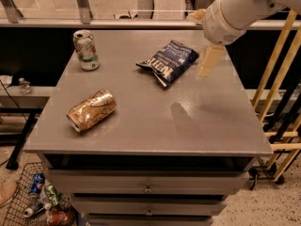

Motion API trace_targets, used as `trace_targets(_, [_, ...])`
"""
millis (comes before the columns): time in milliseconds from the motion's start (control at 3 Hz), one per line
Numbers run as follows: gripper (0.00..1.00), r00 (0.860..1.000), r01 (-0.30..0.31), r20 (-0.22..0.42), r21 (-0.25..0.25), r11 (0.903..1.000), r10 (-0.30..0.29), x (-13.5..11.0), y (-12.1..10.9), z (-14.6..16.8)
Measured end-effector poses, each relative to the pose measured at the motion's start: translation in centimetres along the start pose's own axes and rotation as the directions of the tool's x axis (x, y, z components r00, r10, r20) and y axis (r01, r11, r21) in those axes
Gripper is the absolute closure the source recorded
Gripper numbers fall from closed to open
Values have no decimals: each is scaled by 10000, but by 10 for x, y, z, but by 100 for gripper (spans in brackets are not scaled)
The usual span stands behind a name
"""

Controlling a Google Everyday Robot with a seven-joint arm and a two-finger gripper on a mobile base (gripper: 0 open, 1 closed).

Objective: Move blue chip bag near orange can

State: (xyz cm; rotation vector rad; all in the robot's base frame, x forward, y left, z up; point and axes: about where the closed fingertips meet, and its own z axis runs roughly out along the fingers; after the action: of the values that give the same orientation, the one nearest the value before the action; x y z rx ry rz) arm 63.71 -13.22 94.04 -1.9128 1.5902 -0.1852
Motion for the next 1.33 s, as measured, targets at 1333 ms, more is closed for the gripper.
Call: trace_targets(1333, [26,9816,596,-1692,-1684,9839,-884,-9,3,129])
